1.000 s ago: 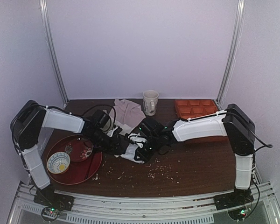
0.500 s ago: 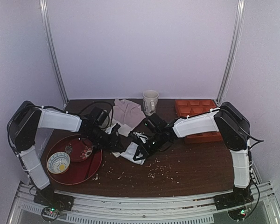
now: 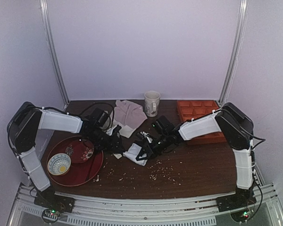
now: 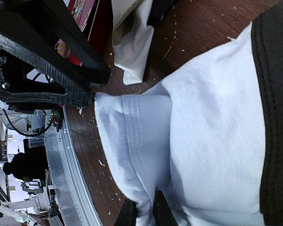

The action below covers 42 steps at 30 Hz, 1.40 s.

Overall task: Roll the underwear
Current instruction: Roll the underwear at the center of the board.

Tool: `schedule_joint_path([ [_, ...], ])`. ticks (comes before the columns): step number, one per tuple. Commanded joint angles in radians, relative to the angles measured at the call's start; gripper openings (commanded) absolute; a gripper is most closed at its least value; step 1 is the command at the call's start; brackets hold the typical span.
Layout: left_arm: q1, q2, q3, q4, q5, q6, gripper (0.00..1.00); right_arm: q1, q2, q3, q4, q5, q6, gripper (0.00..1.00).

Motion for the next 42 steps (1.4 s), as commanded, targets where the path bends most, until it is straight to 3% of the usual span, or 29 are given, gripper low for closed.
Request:
schedule_joint_path([
  [1, 0.008, -0.029, -0.006, 0.019, -0.007, -0.004, 0.28, -0.027, 0.050, -0.055, -0.032, 0.047, 0.074, 0.00],
  [24, -0.039, -0.022, 0.042, 0.022, -0.008, -0.016, 0.28, -0.039, 0.083, -0.142, 0.015, 0.140, 0.248, 0.00],
  [42, -0.078, 0.009, 0.069, 0.020, -0.028, -0.012, 0.28, -0.061, 0.105, -0.101, -0.073, 0.178, 0.230, 0.00],
])
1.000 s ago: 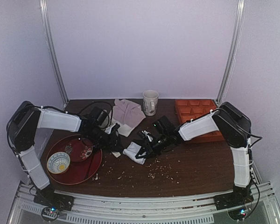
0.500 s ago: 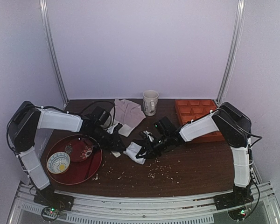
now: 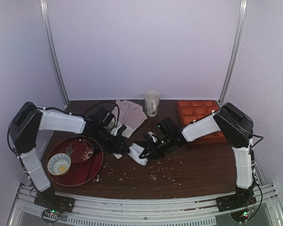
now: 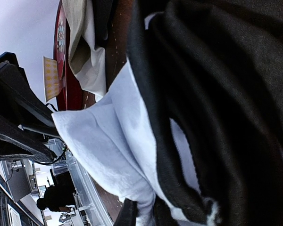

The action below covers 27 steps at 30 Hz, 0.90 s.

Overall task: Roll the underwear
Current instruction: Roll the underwear at the center of the board.

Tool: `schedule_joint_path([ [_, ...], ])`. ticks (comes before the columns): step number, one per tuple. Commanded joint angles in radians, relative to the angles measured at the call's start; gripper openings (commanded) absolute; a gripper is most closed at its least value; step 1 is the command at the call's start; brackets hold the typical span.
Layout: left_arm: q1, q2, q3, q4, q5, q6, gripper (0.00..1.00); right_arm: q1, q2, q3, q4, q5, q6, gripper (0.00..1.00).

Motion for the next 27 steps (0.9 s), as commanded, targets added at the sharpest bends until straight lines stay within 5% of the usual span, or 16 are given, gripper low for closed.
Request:
schedule_joint_path([
  [1, -0.011, 0.003, 0.033, 0.021, -0.013, 0.005, 0.28, -0.008, 0.088, -0.013, -0.213, 0.201, -0.045, 0.00],
  [27, -0.031, 0.070, 0.067, 0.045, -0.103, -0.007, 0.28, 0.040, 0.073, 0.211, -0.536, 0.358, -0.244, 0.00],
])
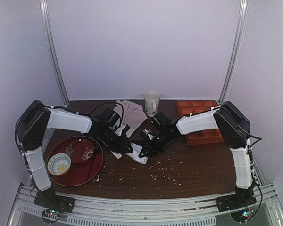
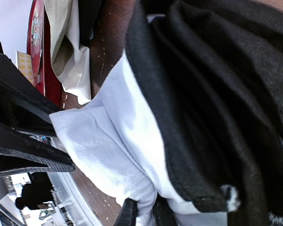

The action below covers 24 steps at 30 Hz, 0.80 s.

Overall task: Roll the underwear
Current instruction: Roll the underwear at the center of the board.

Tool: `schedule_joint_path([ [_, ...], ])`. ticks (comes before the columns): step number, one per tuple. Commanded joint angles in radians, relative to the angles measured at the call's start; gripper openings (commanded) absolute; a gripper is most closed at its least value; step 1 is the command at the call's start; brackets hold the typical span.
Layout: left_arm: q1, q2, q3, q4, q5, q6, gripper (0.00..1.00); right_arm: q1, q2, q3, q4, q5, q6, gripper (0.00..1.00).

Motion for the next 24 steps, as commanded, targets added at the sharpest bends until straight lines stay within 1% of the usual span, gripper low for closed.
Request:
schedule_joint_path([
  [1, -0.006, -0.035, -0.011, 0.044, -0.038, -0.013, 0.28, 0.021, 0.041, 0.007, -0.193, 0.254, -0.087, 0.00],
  [4, -0.002, -0.064, -0.007, 0.050, -0.039, -0.013, 0.28, 0.028, 0.047, 0.042, -0.232, 0.277, -0.112, 0.00],
  [8, 0.000, -0.053, 0.005, 0.048, -0.020, -0.011, 0.28, 0.035, 0.068, 0.092, -0.280, 0.280, -0.146, 0.00],
  [14, -0.001, -0.064, -0.004, 0.083, 0.002, -0.023, 0.28, 0.033, 0.120, 0.155, -0.325, 0.238, -0.184, 0.00],
  [20, -0.008, -0.058, 0.001, 0.096, 0.012, -0.032, 0.28, 0.032, 0.141, 0.188, -0.341, 0.233, -0.192, 0.00],
  [24, -0.025, -0.100, 0.002, 0.091, 0.011, -0.037, 0.28, 0.032, 0.152, 0.205, -0.353, 0.230, -0.192, 0.00],
])
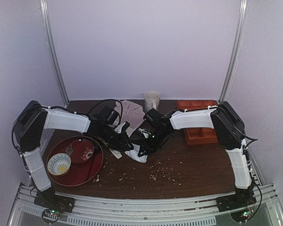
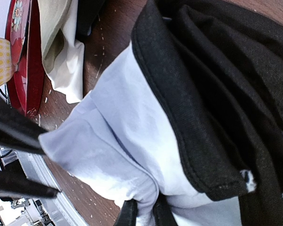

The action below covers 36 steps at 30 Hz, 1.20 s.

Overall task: Roll the underwear
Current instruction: Roll the underwear at the center of the board.

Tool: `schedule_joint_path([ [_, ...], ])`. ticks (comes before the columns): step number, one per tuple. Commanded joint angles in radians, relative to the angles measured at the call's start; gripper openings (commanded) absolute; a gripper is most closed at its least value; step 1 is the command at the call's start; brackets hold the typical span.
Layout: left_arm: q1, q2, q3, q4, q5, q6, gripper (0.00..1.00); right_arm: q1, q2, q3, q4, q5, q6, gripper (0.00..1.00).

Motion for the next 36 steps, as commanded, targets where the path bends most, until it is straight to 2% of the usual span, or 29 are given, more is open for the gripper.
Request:
schedule_joint_path([
  [1, -0.021, -0.069, 0.008, 0.056, 0.023, -0.009, 0.28, -0.003, 0.086, -0.013, -0.076, 0.113, -0.021, 0.00],
  [8, -0.041, -0.099, -0.014, 0.068, 0.048, -0.043, 0.25, -0.005, 0.093, -0.008, -0.069, 0.099, -0.011, 0.00],
  [13, -0.042, -0.059, -0.032, 0.049, 0.046, -0.031, 0.24, -0.009, 0.092, -0.011, -0.060, 0.094, -0.003, 0.00],
  [23, -0.040, 0.050, -0.024, 0.030, -0.080, -0.045, 0.24, -0.010, 0.087, -0.015, -0.058, 0.091, -0.010, 0.00],
  [31, -0.021, 0.087, -0.007, -0.062, -0.194, -0.091, 0.26, -0.009, 0.077, -0.021, -0.057, 0.092, -0.025, 0.00],
  [36, -0.016, 0.114, 0.014, -0.103, -0.214, -0.108, 0.25, -0.008, 0.068, -0.030, -0.039, 0.093, -0.030, 0.09],
])
